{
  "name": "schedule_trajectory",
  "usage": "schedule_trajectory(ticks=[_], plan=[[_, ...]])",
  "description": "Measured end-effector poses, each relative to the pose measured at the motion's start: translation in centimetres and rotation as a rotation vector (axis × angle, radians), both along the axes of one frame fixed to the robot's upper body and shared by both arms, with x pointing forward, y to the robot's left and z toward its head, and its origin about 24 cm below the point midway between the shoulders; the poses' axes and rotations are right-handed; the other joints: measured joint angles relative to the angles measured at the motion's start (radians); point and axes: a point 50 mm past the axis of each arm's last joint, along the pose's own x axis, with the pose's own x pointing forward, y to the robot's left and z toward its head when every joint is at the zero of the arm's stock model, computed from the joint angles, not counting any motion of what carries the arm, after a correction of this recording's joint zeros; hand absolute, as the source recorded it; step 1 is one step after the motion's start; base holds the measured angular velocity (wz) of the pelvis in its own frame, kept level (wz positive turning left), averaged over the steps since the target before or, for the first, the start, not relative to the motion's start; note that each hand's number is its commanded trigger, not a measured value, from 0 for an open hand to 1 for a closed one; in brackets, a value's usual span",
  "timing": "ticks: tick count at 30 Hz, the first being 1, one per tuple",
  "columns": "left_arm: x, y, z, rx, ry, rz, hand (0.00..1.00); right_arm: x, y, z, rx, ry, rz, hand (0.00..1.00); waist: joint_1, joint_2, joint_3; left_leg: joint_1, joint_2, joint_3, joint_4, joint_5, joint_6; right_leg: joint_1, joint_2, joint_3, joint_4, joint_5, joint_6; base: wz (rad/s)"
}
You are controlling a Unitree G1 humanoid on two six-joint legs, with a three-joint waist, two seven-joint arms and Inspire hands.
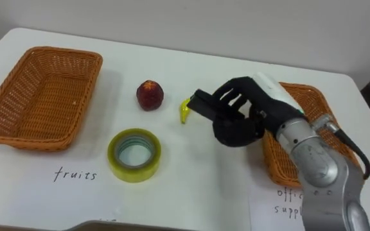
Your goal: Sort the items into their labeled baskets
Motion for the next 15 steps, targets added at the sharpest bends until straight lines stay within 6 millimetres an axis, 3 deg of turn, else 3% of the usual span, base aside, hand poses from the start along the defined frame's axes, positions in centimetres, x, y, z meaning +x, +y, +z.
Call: schedule_trajectory(ticks=[7,15], plan=[[-1.3,0.0,-0.1,-0.013,0.016,0.05,0.0,0.4,-0.7,1.1,0.016,-0.079,-0.054,1.0,-0.012,-0.003,0.0016,-0.001,0.0,-0.001,0.001,0.0,0.0,-0.001,0.0,0.0,0.0,0.0,0.0,0.0],[-1.7,0.3,0.0,-0.026,0.014,0.102,0.0,0.0,-3.8,2.7,-0.062,-0.177,-0.195,1.0,-0.018,-0.004,0.0017,-0.002,0.0,-0.001,0.002,0.0,0.0,-0.003,0.0,0.003,0.001,0.0,0.0,0.0]])
